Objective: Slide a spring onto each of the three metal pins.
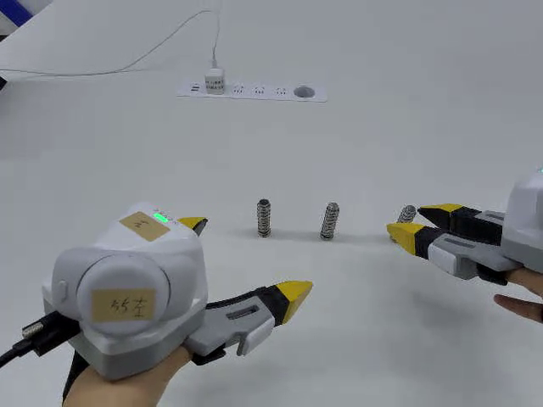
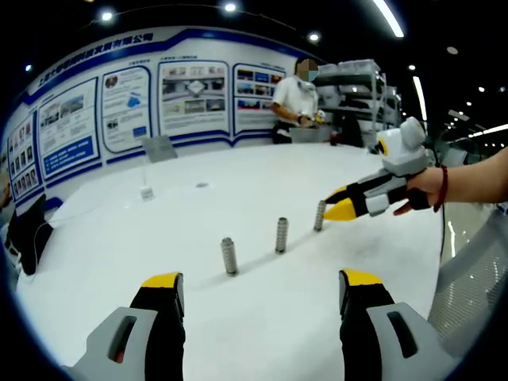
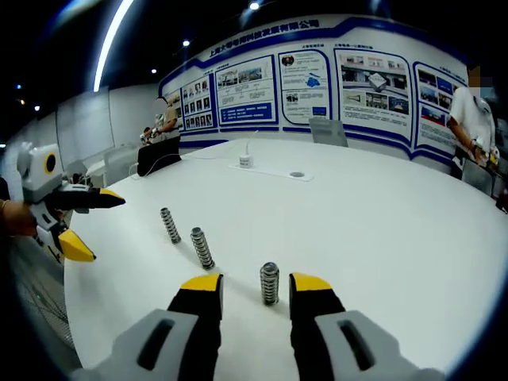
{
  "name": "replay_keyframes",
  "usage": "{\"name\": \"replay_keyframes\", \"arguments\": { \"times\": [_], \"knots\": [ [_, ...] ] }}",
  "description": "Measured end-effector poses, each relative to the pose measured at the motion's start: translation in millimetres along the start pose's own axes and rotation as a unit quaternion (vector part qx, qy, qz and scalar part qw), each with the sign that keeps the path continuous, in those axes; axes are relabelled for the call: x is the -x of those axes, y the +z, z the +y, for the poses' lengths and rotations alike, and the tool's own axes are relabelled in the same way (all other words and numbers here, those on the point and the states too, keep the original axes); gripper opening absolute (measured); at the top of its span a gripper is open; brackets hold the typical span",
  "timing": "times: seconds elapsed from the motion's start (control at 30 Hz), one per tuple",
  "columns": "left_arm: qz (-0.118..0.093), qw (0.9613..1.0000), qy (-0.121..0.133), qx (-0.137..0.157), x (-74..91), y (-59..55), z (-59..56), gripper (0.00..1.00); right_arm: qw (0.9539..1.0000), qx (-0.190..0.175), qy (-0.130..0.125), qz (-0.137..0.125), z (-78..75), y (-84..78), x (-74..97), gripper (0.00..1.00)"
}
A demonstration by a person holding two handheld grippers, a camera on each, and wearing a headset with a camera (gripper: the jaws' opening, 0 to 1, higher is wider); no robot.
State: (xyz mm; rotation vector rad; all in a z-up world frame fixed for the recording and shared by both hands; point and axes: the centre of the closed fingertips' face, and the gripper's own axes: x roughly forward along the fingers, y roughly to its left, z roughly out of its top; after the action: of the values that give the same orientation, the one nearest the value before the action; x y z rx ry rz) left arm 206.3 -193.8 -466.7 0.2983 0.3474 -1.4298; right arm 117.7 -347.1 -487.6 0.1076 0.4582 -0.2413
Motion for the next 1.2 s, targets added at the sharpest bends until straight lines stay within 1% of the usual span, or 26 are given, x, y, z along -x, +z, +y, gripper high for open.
{"name": "replay_keyframes", "arguments": {
  "times": [0.17,0.27,0.33,0.43,0.47,0.5,0.6,0.7,0.83,1.07,1.2],
  "knots": [
    [-0.003,1.0000,-0.003,0.002,3.0,4.3,3.0,0.83,1.0000,-0.004,-0.002,-0.001,4.0,1.8,7.2,0.40],
    [0.001,1.0000,0.000,-0.005,4.6,5.9,6.0,0.83,1.0000,-0.008,-0.002,-0.002,6.4,4.8,12.2,0.43],
    [-0.003,1.0000,-0.001,-0.004,6.9,9.0,7.4,0.83,0.9999,-0.012,-0.001,-0.001,8.0,7.1,15.4,0.45],
    [-0.002,1.0000,-0.007,0.003,9.6,10.9,8.0,0.83,1.0000,-0.006,0.001,-0.006,12.0,13.0,20.6,0.48],
    [-0.002,1.0000,-0.007,0.005,10.5,11.7,8.2,0.83,1.0000,-0.007,0.001,-0.006,12.9,14.5,21.9,0.49],
    [-0.004,1.0000,-0.007,0.005,11.8,13.1,8.3,0.83,0.9999,-0.016,0.002,0.000,14.4,15.0,23.8,0.51],
    [-0.003,0.9999,-0.009,0.005,13.9,15.4,8.4,0.83,0.9998,-0.015,0.006,-0.009,18.9,21.9,28.9,0.54],
    [0.000,1.0000,-0.010,-0.001,16.3,17.8,8.0,0.82,0.9998,-0.014,0.008,-0.008,22.9,25.5,33.6,0.57],
    [-0.004,0.9999,-0.012,-0.004,21.0,23.2,6.6,0.83,0.9998,-0.014,0.012,-0.012,28.0,30.8,41.0,0.60],
    [0.003,0.9999,-0.014,-0.009,26.8,23.4,5.3,0.83,0.9996,-0.014,0.018,-0.015,36.9,35.6,54.3,0.66],
    [0.006,0.9998,-0.015,-0.012,30.5,22.6,3.6,0.83,0.9996,-0.013,0.020,-0.015,40.3,34.4,60.4,0.68]
  ]
}}
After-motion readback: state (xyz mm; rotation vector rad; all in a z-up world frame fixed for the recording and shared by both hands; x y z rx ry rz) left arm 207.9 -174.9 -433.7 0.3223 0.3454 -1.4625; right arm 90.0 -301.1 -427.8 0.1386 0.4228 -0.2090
